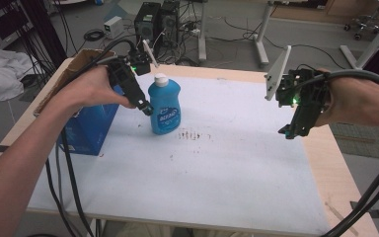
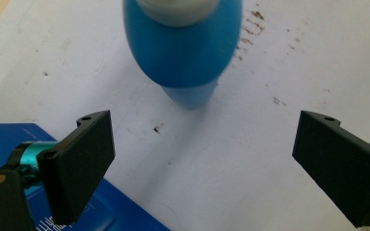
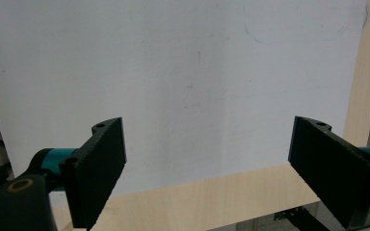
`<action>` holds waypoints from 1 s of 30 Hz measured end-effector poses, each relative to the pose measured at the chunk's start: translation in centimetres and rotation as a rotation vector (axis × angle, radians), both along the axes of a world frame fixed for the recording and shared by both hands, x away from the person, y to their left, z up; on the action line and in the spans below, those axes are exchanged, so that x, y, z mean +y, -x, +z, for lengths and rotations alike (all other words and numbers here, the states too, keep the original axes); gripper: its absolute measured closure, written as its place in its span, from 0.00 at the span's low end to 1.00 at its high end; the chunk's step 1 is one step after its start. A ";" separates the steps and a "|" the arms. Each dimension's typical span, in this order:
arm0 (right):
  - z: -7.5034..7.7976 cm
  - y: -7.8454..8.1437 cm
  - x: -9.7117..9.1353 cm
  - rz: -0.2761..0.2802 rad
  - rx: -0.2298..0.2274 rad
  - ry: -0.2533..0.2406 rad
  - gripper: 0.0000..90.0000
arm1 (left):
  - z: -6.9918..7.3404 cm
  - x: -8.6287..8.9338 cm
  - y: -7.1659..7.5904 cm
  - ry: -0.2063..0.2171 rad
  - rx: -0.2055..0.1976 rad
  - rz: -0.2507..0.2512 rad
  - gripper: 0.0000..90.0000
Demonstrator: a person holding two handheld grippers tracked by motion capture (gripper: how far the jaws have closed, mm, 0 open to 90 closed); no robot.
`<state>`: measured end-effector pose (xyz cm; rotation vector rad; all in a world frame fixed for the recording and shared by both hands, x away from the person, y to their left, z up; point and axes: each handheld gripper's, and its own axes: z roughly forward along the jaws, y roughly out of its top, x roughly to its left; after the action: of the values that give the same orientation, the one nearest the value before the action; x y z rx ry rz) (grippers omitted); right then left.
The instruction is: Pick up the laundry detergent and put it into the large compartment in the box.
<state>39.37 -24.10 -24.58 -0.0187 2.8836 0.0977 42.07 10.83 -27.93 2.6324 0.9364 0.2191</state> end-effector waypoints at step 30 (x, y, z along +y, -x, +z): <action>0.0 -0.8 0.9 0.022 0.009 -0.011 0.14 | -1.5 -3.6 -4.2 -0.003 -0.010 0.013 0.08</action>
<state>40.19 -23.17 -24.57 -0.0489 2.8924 0.1175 46.26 7.27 -29.44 2.6261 0.9514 0.2367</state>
